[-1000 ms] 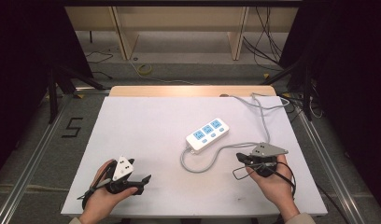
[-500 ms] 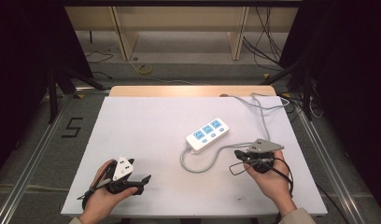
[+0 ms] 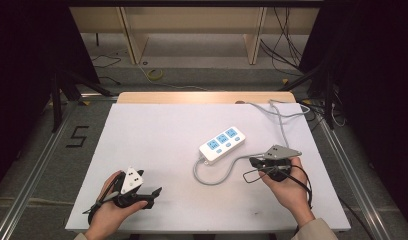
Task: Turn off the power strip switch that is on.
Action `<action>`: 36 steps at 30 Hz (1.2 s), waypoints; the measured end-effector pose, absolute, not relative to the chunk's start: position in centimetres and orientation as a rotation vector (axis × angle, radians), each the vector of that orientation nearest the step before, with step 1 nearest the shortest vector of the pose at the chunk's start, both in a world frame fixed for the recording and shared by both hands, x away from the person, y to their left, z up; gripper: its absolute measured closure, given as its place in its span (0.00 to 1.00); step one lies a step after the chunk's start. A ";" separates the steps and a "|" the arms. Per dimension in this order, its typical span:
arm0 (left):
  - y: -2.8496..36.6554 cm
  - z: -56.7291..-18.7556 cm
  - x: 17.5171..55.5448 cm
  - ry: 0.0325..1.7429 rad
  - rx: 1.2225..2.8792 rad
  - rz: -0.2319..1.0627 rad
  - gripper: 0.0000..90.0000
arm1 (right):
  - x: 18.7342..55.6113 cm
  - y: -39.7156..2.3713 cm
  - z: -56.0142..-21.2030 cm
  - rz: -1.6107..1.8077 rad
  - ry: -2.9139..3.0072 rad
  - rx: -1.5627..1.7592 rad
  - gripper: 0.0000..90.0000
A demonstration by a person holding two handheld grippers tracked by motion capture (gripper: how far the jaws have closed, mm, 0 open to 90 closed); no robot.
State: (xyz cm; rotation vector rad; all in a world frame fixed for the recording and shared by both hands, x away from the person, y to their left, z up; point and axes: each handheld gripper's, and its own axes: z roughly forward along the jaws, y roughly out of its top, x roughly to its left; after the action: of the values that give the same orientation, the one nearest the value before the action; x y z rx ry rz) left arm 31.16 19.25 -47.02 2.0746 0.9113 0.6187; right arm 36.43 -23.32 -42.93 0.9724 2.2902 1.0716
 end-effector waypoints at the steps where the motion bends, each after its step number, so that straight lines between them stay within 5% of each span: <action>1: 19.2 -47.0 31.2 0.911 2.075 0.618 0.19 | 36.5 -23.3 -42.9 1.072 2.291 0.971 1.00; 36: 19.3 -47.0 31.1 0.911 2.073 0.623 0.20 | 37.8 -22.4 -42.4 1.048 2.304 0.975 1.00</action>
State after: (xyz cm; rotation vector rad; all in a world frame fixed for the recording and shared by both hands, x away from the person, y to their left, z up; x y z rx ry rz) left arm 31.10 19.26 -46.97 2.0728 0.9111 0.6226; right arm 37.78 -22.45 -42.36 0.9747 2.3044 1.0477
